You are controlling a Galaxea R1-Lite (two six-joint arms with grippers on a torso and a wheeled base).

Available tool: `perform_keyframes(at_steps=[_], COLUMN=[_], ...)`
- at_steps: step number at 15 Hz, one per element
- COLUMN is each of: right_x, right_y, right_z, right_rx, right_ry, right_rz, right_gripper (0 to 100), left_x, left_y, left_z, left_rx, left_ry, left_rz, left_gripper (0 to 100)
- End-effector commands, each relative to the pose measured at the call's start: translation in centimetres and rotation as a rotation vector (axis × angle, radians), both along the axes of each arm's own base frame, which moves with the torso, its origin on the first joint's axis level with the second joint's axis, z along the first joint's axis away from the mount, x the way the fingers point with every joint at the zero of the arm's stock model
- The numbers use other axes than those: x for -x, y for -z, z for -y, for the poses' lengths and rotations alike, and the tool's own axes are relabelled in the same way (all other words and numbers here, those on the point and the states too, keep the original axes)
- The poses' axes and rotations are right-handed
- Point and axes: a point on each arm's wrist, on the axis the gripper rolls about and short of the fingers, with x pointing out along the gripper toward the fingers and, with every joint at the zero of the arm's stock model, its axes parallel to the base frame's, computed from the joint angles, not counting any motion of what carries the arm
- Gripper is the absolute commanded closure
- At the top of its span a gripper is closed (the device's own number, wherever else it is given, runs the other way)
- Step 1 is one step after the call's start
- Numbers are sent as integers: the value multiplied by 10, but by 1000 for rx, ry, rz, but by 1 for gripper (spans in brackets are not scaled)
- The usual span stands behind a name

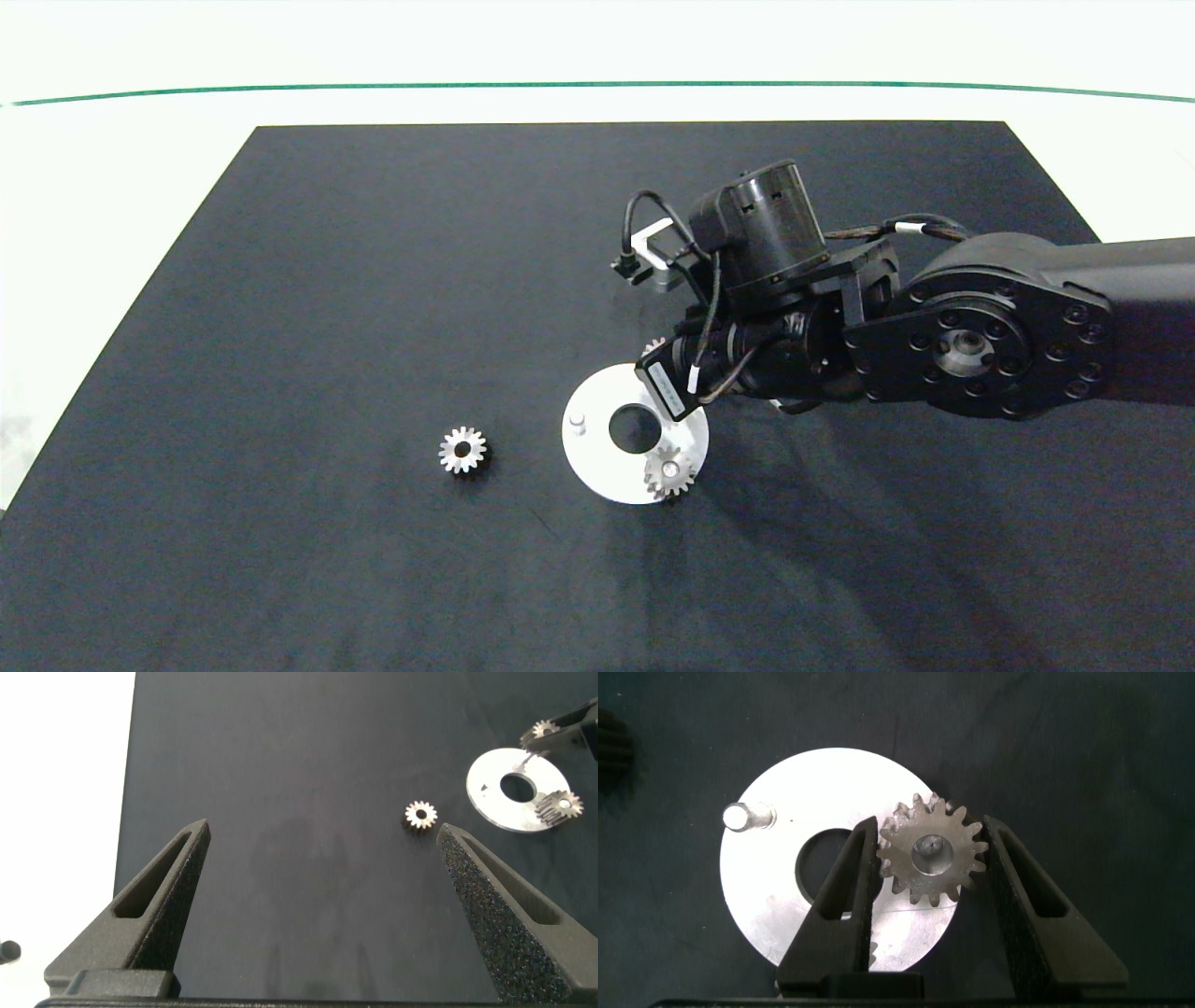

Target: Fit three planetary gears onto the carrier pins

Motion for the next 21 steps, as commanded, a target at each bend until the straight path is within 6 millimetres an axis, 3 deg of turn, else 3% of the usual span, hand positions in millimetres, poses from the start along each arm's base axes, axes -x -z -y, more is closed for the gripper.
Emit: perform_keyframes(at_steps=[1,10,11,19,21], right_x=[-2,-7,-7,-5,19], right_y=[5,8,8,6,-28], right_z=[0,1,1,1,21], right_rx=[11,16,16,8,-38], right_ry=[4,13,13,14,33], right_rz=[-9,-15,-15,-12,56], right_gripper=[87,87,0,0,0], left_x=[-1,-1,-1,1,4], left_y=[-1,-3,-2,-4,-2], left_z=[0,0,0,0,0], left_rx=[-1,-1,-1,0,0], left_ry=[1,1,1,1,-1], left_rz=[-3,2,0,14,17], left_gripper=[0,0,0,0,0])
